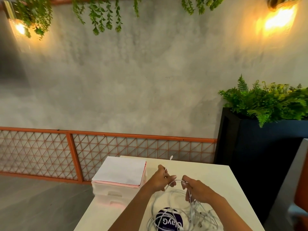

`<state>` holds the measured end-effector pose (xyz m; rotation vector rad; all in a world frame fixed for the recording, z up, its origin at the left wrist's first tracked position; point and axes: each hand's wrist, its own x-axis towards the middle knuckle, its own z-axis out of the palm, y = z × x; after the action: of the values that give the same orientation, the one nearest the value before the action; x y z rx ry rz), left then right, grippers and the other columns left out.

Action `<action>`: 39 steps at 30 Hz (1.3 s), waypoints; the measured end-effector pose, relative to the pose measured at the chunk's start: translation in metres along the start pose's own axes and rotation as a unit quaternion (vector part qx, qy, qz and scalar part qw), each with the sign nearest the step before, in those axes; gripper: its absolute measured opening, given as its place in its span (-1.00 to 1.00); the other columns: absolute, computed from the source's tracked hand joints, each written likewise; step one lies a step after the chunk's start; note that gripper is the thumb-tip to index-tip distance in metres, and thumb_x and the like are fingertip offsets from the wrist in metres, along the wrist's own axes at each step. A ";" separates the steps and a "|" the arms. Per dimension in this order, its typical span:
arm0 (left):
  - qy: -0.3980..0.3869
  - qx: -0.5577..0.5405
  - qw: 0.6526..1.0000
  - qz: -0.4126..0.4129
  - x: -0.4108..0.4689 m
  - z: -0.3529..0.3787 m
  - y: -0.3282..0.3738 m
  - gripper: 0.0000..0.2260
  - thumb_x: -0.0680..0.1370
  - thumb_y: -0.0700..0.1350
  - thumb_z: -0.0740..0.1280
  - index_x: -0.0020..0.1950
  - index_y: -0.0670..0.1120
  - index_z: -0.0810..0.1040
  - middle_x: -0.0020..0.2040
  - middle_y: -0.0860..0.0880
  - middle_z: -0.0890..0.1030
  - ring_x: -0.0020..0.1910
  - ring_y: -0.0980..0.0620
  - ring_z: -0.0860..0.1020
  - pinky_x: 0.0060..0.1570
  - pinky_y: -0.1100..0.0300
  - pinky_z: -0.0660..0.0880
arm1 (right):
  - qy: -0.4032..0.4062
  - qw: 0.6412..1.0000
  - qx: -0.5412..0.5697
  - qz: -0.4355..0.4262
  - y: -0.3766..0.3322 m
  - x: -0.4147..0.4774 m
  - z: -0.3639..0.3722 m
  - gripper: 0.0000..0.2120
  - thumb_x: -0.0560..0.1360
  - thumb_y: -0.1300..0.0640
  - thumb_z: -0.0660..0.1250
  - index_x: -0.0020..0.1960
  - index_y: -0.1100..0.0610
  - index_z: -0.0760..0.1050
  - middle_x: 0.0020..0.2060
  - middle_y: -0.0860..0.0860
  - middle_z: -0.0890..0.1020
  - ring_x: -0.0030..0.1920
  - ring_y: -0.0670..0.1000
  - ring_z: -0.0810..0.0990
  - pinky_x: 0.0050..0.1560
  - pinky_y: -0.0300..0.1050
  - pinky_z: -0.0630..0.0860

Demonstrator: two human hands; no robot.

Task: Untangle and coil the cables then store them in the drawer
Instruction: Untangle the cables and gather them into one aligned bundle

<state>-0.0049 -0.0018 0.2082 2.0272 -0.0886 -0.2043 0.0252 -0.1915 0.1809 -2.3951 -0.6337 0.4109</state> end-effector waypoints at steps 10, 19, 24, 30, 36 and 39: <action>0.061 -0.081 0.994 0.033 -0.002 -0.004 0.020 -0.75 0.60 -0.15 0.27 -0.04 -0.07 0.16 -0.23 0.03 0.53 -0.27 0.18 0.42 -0.44 0.38 0.30 | -0.009 1.000 -0.019 -0.006 0.015 0.002 0.012 -0.79 0.56 0.11 0.29 -0.24 0.11 0.41 -0.38 -0.23 0.59 -0.32 -0.25 0.57 -0.16 -0.29 0.50; 0.141 -0.164 0.975 0.041 0.001 -0.014 0.042 -0.77 0.61 -0.13 0.26 -0.12 -0.04 0.21 -0.26 0.03 0.49 -0.14 0.14 0.48 -0.16 0.26 0.34 | -0.028 0.999 0.017 0.042 0.044 -0.011 0.030 -0.87 0.44 0.04 0.38 -0.24 -0.16 0.52 -0.37 -0.05 0.64 -0.28 -0.02 0.58 -0.19 -0.11 0.49; 0.186 -0.192 0.962 0.057 0.006 -0.025 0.047 -0.76 0.59 -0.09 0.30 -0.10 -0.06 0.22 -0.22 -0.05 0.57 -0.13 0.09 0.53 -0.24 0.26 0.32 | -0.068 0.992 0.003 0.106 0.040 -0.018 0.031 -0.83 0.50 0.18 0.36 -0.24 0.00 0.47 -0.52 -0.14 0.58 -0.44 -0.17 0.53 -0.22 -0.21 0.48; 0.267 -0.240 0.928 0.099 0.008 -0.042 0.055 -0.79 0.59 -0.22 0.28 -0.04 -0.13 0.22 -0.18 -0.15 0.45 -0.38 0.27 0.51 -0.35 0.47 0.44 | -0.091 0.978 -0.073 0.176 0.044 -0.018 0.038 -0.71 0.44 0.23 0.26 -0.34 -0.12 0.46 -0.44 -0.17 0.59 -0.45 -0.26 0.54 -0.10 -0.28 0.36; 0.349 -0.304 0.875 0.142 0.004 -0.059 0.066 -0.72 0.58 -0.29 0.27 -0.13 -0.04 0.19 -0.27 -0.01 0.38 -0.28 0.10 0.46 -0.27 0.41 0.47 | -0.013 0.974 -0.103 0.203 0.055 -0.047 0.052 -0.96 0.50 0.01 0.21 -0.08 -0.09 0.43 -0.09 -0.11 0.56 0.08 -0.04 0.58 0.01 -0.20 0.44; 0.358 -0.307 0.868 0.156 0.001 -0.067 0.069 -0.70 0.59 -0.30 0.26 -0.14 -0.03 0.17 -0.26 -0.02 0.36 -0.34 0.13 0.47 -0.31 0.42 0.46 | -0.019 0.975 -0.133 0.178 0.064 -0.050 0.057 -0.95 0.53 0.07 0.18 -0.02 -0.04 0.40 0.01 -0.01 0.55 0.20 0.02 0.54 0.16 -0.18 0.42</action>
<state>0.0104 0.0257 0.2991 1.3129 0.1077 0.6568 -0.0200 -0.2346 0.1035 -2.7721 -0.2853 0.5527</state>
